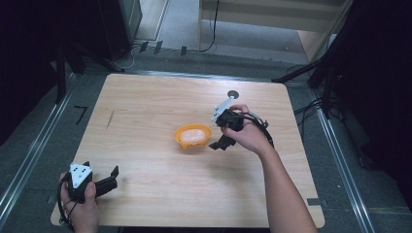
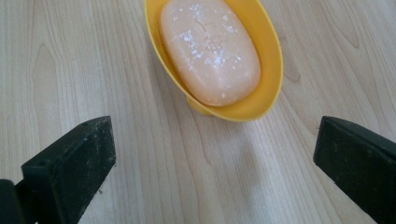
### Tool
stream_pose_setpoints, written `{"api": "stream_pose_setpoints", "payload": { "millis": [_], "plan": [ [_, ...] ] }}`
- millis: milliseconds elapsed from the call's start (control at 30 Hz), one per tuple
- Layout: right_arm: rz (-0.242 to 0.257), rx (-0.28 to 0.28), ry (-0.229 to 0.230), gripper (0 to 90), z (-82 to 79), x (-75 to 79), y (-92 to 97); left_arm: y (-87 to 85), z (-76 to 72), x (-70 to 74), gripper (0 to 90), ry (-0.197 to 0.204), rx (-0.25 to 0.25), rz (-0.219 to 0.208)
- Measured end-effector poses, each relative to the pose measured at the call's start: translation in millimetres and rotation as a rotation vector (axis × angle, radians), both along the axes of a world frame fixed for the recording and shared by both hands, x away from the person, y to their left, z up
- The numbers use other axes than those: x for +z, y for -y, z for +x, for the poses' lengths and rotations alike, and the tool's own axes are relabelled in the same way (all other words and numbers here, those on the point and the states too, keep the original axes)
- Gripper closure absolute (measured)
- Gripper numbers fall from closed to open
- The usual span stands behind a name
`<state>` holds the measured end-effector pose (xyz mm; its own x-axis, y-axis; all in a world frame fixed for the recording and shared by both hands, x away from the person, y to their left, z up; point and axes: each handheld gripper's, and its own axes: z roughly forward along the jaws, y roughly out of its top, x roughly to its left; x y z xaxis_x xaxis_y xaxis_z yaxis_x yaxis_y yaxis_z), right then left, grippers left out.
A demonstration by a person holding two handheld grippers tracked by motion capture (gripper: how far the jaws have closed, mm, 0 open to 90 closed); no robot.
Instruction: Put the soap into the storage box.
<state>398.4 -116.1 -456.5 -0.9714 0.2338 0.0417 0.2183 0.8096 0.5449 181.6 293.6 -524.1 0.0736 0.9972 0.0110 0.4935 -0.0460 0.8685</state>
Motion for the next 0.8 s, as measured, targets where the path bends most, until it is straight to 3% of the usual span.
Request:
{"api": "stream_pose_setpoints", "payload": {
  "millis": [400, 800],
  "plan": [
    [0.038, -0.109, 0.014, 0.0, -16.1, -8.2, 21.3, 0.4, 0.5, 0.0, 4.7, -0.005, 0.001, 0.003],
    [0.061, -0.214, -0.009, 0.0, -31.2, -19.3, 45.6, 0.4, 0.6, 0.1, 4.7, -0.008, 0.002, 0.009]
  ]
}}
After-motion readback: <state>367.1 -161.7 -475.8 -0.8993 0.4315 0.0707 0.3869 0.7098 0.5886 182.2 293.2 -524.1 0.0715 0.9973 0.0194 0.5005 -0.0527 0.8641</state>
